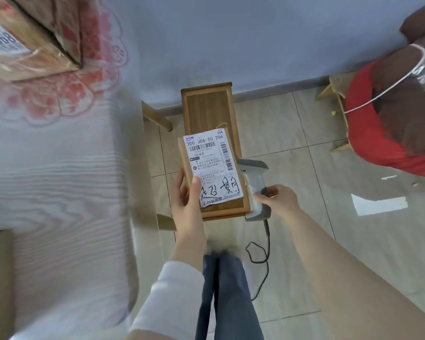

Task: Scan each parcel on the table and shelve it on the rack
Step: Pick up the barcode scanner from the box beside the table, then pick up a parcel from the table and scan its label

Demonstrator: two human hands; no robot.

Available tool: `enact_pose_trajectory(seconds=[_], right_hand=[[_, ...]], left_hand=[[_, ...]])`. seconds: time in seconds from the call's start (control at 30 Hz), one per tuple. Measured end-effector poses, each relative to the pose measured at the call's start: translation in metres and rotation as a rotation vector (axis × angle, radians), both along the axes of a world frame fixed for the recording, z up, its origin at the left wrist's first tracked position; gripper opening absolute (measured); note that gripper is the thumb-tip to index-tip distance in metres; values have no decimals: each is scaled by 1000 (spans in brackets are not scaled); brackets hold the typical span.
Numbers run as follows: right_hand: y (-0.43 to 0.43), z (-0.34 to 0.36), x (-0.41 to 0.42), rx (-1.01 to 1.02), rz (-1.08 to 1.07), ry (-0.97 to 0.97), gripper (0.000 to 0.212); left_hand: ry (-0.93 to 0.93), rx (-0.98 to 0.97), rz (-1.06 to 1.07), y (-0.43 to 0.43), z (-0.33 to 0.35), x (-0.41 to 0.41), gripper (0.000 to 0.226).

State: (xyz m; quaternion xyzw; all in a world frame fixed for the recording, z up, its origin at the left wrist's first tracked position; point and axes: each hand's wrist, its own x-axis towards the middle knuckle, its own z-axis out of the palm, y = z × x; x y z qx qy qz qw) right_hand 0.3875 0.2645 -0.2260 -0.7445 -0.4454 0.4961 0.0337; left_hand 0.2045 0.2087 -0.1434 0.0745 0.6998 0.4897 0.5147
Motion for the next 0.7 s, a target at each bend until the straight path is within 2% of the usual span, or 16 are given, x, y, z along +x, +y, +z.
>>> enact_pose_trajectory(seconds=[0.23,0.43,0.57,0.7], right_hand=[[-72,110,24,89,-41,-39,34],[-163,181,16,203,-99,-100,26],[-198,231,-9,297,-131,-41,21],[-219,275,-37,385,-199,122,20]], left_hand=[[-21,185,-137,-28,99,-25,43],[-42,338,-351,-62,164,-79,52],[-26,375,-400,-97,190,-114,48],[-20,395,-383,-130,206,-144,47]])
